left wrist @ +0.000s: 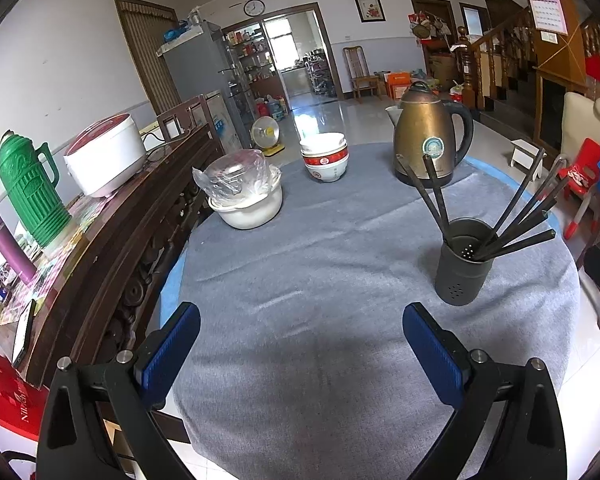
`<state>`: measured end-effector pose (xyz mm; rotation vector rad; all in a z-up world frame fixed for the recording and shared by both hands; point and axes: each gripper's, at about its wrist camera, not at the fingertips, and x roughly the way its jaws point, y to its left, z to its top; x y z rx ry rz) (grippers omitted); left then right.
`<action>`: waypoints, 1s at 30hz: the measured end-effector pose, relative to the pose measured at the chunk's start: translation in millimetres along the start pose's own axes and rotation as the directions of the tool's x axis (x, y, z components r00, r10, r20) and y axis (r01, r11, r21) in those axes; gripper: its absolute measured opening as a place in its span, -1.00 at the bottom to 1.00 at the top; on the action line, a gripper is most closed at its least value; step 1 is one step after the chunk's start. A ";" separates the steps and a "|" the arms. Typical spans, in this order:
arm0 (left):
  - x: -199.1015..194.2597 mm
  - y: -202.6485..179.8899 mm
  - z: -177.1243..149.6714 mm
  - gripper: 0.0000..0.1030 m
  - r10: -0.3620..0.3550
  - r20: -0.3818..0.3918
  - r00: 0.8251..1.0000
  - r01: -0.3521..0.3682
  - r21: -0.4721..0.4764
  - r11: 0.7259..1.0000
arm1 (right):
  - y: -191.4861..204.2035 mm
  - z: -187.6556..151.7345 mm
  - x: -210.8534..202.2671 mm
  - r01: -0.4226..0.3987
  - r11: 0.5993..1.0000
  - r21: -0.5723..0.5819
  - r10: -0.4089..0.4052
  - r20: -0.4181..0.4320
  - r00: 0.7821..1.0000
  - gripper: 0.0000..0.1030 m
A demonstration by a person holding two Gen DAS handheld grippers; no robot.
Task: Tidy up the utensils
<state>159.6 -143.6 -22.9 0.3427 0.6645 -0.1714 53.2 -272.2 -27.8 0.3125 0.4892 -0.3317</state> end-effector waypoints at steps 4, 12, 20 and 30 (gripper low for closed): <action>0.4 -0.7 0.4 0.96 -0.001 -0.002 1.000 0.001 0.004 1.000 | -0.2 -0.3 0.3 0.001 1.000 0.000 -0.001 0.001 1.000 0.39; 0.9 -0.5 0.8 0.96 -0.004 -0.005 1.000 0.004 0.003 1.000 | -1.4 0.4 -1.6 0.001 1.000 0.001 -0.001 0.007 1.000 0.39; 2.1 1.6 -1.5 0.96 -0.008 -0.006 1.000 0.008 -0.006 1.000 | 2.1 0.6 -4.6 0.006 1.000 -0.011 -0.006 0.013 1.000 0.39; 5.1 4.2 -3.1 0.96 -0.011 -0.010 1.000 0.011 -0.013 1.000 | 7.5 1.3 -8.5 0.018 1.000 -0.025 -0.017 0.024 1.000 0.39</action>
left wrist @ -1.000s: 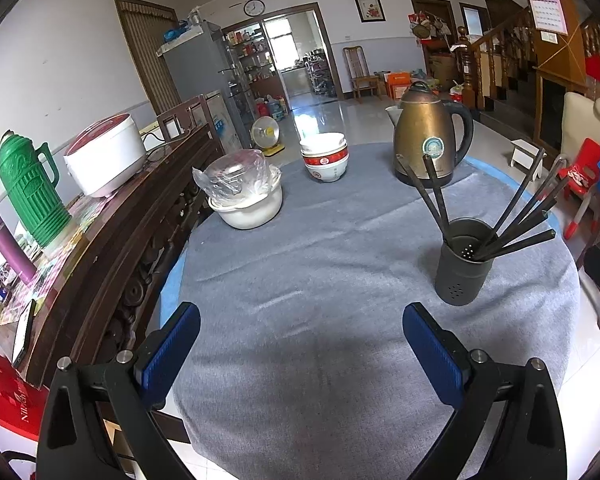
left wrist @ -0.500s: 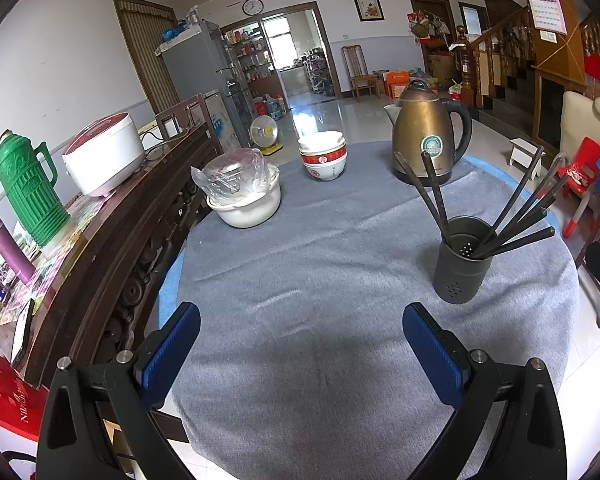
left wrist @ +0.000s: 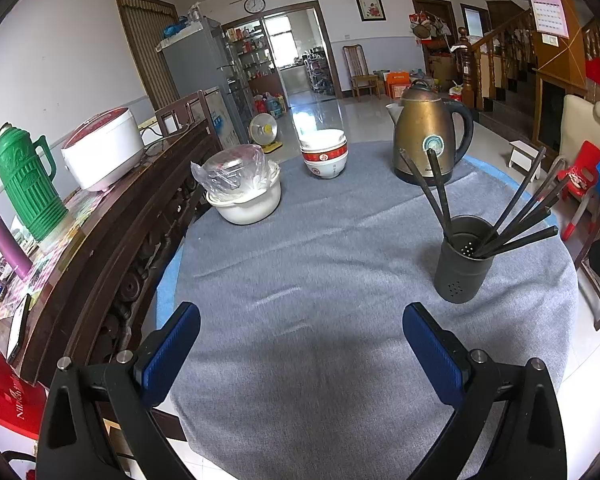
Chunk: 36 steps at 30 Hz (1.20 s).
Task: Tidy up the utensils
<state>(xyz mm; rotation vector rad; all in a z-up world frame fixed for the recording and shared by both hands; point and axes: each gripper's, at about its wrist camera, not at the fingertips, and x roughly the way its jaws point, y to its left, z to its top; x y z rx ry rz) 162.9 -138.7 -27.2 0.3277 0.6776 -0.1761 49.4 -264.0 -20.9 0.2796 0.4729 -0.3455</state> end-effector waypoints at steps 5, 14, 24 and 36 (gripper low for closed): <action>2.3 1.6 -1.8 0.96 -0.003 -0.007 1.000 0.003 -0.006 1.000 | 2.6 -0.2 -0.5 0.004 1.000 -0.005 -0.004 -0.005 1.000 0.39; 5.3 8.3 -3.8 0.96 -0.012 -0.012 1.000 0.011 -0.025 1.000 | 5.6 0.2 -2.2 0.013 1.000 -0.021 -0.013 0.005 1.000 0.39; 6.7 16.2 -6.7 0.96 -0.018 -0.014 1.000 0.017 -0.041 0.999 | 14.9 -0.1 -4.8 0.024 0.999 -0.047 -0.023 0.009 1.000 0.39; 6.8 27.5 -12.5 0.96 -0.024 -0.011 1.000 0.023 -0.069 0.997 | 25.8 -0.7 -10.2 0.027 0.997 -0.077 -0.026 0.018 1.000 0.39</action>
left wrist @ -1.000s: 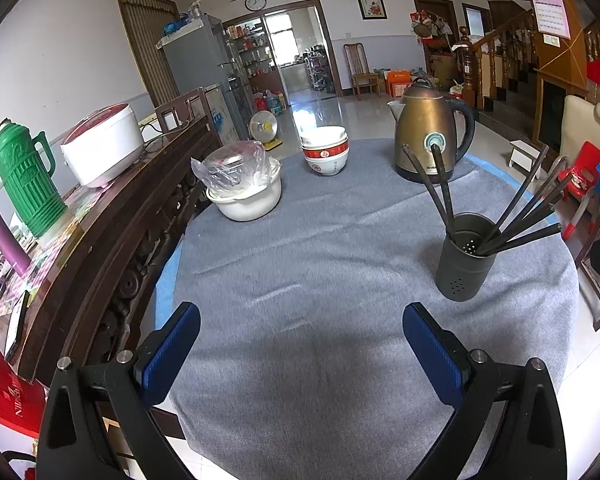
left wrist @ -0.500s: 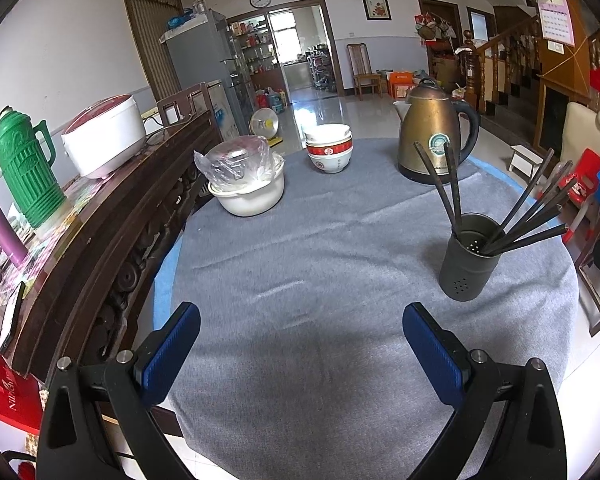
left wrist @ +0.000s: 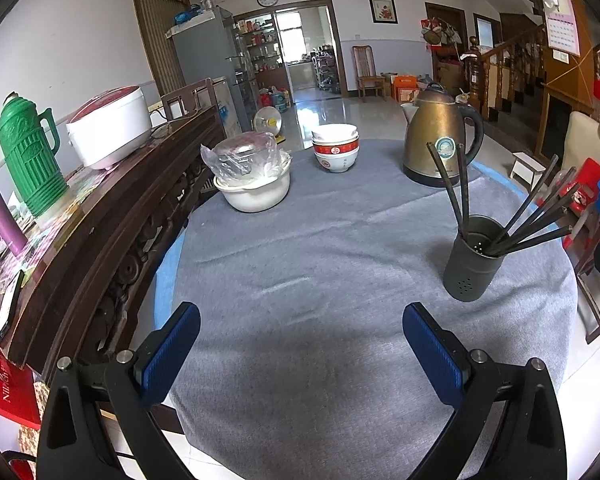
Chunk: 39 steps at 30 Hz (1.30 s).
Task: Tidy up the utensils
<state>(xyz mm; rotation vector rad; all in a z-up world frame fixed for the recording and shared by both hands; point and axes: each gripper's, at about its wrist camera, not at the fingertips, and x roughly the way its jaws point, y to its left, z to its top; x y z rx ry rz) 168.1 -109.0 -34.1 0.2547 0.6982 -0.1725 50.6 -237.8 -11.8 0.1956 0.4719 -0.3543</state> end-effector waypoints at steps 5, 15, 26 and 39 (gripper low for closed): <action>-0.8 3.7 -1.9 0.96 -0.002 0.003 1.000 0.002 -0.010 1.000 | 5.7 -0.2 -2.6 0.002 1.000 -0.016 -0.002 0.008 1.000 0.39; -3.3 4.4 -3.6 0.96 -0.002 0.012 1.000 0.002 -0.008 1.000 | 6.7 0.5 -5.0 0.006 1.000 -0.018 -0.006 0.015 1.000 0.39; -5.6 -3.2 -1.7 0.96 0.002 0.013 1.000 -0.003 0.011 1.000 | -5.7 -0.9 -3.1 0.014 1.000 0.008 -0.014 0.015 1.000 0.39; -10.1 -18.8 4.3 0.96 0.028 0.015 1.000 -0.028 0.037 0.999 | -25.9 -1.6 1.5 0.002 0.999 0.042 -0.003 0.025 1.000 0.39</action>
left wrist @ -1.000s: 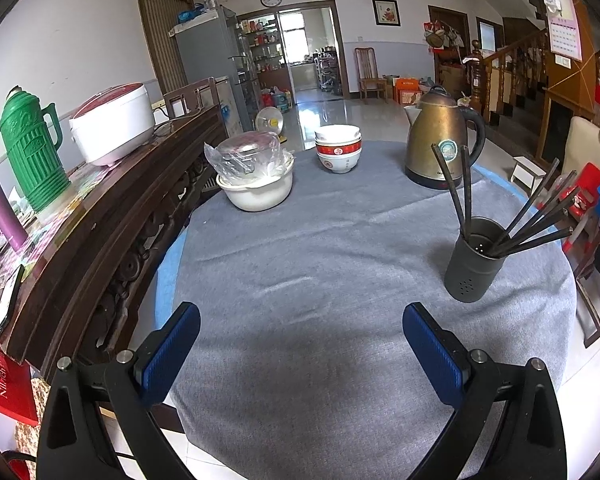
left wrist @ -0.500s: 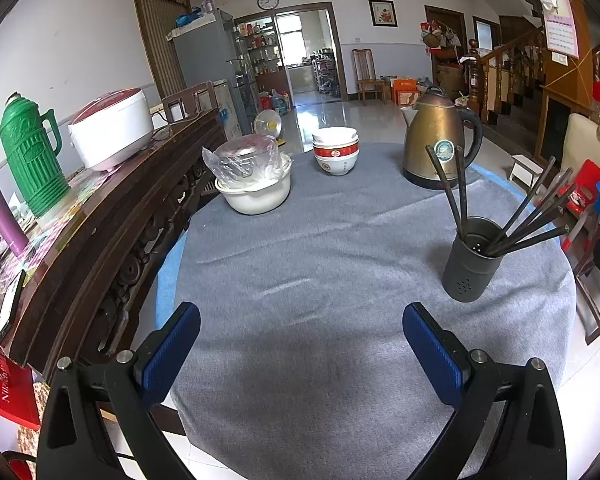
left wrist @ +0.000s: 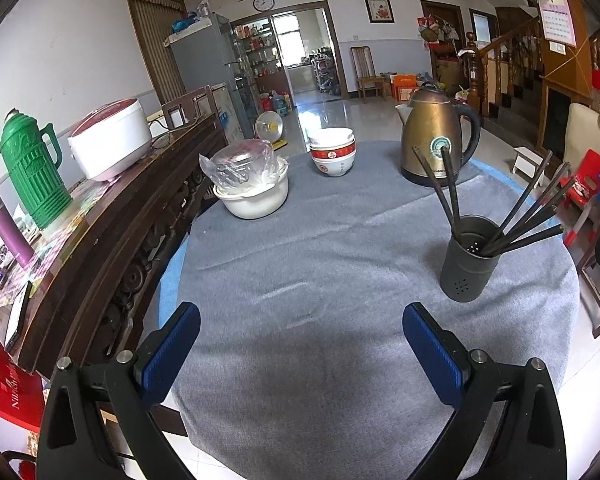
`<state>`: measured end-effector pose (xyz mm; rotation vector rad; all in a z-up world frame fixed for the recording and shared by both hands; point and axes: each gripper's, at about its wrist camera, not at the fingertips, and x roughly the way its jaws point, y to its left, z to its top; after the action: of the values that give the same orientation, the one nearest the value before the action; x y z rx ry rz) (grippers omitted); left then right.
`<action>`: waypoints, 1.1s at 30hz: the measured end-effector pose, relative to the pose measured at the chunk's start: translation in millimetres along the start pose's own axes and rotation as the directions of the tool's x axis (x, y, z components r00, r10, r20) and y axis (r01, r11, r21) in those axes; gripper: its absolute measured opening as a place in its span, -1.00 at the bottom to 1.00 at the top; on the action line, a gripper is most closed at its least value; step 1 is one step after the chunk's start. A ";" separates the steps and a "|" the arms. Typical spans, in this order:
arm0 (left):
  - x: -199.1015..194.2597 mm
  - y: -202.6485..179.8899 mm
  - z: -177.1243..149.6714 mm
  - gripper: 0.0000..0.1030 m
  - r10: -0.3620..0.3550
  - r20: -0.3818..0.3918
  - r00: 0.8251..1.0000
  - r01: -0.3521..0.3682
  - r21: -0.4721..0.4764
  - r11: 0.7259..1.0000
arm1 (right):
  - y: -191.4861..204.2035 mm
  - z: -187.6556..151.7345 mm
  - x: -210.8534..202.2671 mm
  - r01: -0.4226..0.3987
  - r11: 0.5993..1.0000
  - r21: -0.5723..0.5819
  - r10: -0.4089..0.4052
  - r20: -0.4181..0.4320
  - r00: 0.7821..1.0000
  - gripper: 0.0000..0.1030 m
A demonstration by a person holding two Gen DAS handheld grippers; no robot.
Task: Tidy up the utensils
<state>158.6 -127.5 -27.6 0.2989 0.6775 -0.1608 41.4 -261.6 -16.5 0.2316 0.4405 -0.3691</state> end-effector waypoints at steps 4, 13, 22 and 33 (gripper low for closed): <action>-2.5 -5.6 3.8 0.96 0.003 0.010 1.000 -0.003 0.009 1.000 | -9.1 1.4 0.4 0.001 1.000 0.020 -0.001 0.004 1.000 0.39; -3.0 -15.1 8.7 0.96 0.020 0.011 1.000 -0.020 0.026 0.999 | -24.1 -0.3 3.4 -0.005 0.998 0.058 0.005 -0.002 1.000 0.39; -1.8 -23.5 9.3 0.96 0.031 0.005 1.000 -0.031 0.045 0.998 | -28.5 -2.7 7.9 -0.019 0.996 0.082 0.020 -0.004 1.000 0.39; -4.1 -26.8 10.0 0.96 0.080 0.005 0.997 -0.080 0.044 0.996 | -25.9 -2.7 9.9 -0.081 0.994 0.070 0.080 0.020 0.997 0.39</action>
<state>154.9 -155.8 -23.4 0.3673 0.6580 -0.0994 38.5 -287.3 -27.0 0.3137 0.4008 -0.3075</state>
